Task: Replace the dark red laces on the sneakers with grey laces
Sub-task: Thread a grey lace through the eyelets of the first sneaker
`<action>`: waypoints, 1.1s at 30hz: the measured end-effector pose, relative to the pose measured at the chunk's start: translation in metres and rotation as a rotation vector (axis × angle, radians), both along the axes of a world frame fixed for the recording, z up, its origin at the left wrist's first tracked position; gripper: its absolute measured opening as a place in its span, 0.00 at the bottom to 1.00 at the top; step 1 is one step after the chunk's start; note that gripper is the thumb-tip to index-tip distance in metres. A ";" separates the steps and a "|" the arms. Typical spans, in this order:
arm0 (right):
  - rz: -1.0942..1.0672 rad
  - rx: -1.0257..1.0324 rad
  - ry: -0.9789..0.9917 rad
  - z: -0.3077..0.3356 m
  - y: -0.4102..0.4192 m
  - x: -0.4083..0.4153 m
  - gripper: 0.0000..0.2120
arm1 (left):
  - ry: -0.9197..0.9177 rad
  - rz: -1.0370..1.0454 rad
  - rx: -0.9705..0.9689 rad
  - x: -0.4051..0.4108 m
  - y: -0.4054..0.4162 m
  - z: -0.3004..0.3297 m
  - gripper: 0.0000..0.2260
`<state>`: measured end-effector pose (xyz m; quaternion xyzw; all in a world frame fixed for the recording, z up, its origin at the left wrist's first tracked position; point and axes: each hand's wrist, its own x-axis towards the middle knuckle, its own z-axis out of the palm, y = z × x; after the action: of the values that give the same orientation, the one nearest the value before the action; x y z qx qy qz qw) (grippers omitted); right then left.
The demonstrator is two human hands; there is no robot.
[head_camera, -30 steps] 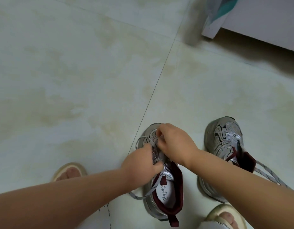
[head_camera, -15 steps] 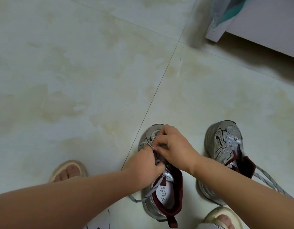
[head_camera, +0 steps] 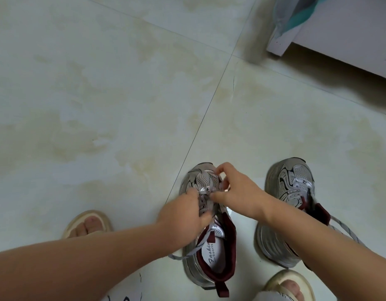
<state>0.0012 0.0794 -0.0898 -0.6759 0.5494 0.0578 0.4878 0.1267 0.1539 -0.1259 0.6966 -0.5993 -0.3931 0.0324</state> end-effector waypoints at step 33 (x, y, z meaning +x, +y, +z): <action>-0.240 0.159 -0.028 -0.029 0.035 -0.020 0.10 | -0.371 -0.562 -0.113 -0.013 -0.035 0.022 0.11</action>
<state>-0.0185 0.1149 -0.1187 -0.5653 0.6133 0.0328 0.5507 0.1133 0.1189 -0.1043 0.5611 -0.7843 -0.2194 -0.1480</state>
